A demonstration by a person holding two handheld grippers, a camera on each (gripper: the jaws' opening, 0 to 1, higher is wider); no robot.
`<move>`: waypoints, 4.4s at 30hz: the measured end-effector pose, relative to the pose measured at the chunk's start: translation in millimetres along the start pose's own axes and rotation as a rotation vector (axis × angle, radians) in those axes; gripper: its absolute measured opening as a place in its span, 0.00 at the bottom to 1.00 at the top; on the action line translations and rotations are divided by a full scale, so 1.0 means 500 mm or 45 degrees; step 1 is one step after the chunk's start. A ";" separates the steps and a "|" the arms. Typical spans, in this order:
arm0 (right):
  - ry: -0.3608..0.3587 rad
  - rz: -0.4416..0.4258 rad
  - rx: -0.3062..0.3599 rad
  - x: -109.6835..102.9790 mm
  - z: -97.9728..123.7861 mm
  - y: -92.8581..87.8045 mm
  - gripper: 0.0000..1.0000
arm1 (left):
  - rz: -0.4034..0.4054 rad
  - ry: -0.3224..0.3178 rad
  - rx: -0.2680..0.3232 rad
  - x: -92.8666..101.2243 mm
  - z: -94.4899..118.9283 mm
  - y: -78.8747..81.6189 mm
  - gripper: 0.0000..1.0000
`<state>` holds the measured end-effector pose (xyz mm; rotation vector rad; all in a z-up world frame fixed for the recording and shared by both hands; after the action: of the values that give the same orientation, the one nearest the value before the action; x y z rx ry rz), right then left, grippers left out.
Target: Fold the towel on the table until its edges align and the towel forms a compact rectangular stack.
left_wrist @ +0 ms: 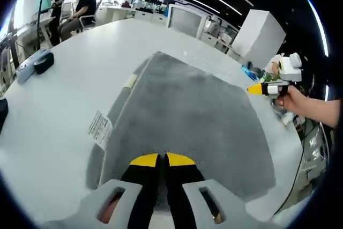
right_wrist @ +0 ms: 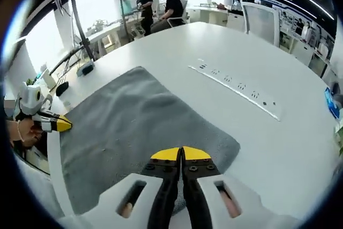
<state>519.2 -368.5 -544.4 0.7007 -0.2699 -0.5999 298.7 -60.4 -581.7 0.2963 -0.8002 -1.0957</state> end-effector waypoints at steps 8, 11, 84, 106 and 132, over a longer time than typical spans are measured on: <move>-0.013 -0.105 -0.055 0.025 -0.047 -0.027 0.00 | -0.011 0.015 0.007 0.006 -0.008 0.003 0.04; -0.021 -0.072 -0.118 0.022 -0.059 -0.038 0.00 | -0.030 0.024 0.012 0.008 -0.008 0.001 0.04; -0.184 -0.211 -0.316 -0.012 0.065 -0.161 0.00 | -0.444 0.063 -0.300 0.041 -0.095 0.103 0.01; -0.237 -0.272 -0.318 -0.047 0.106 -0.209 0.00 | -0.592 0.027 -0.346 0.067 -0.140 0.142 0.01; -0.278 -0.310 -0.307 -0.087 0.134 -0.236 0.00 | -0.777 0.003 -0.377 0.092 -0.176 0.172 0.01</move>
<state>406.0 -449.2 -575.6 0.4375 -0.3106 -0.9275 428.6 -76.3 -572.7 0.2977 -0.5404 -1.7652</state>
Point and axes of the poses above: the point that each gripper's makers call its tool centre point, and the gripper's own axes: z roughly backward along the fingers, x roughly to its right, y roughly out of its top, the point moved 10 cm from there along z, roughly backward along the fingers, and after that the axes turned 12 degrees about z, right-handed, at the moved point
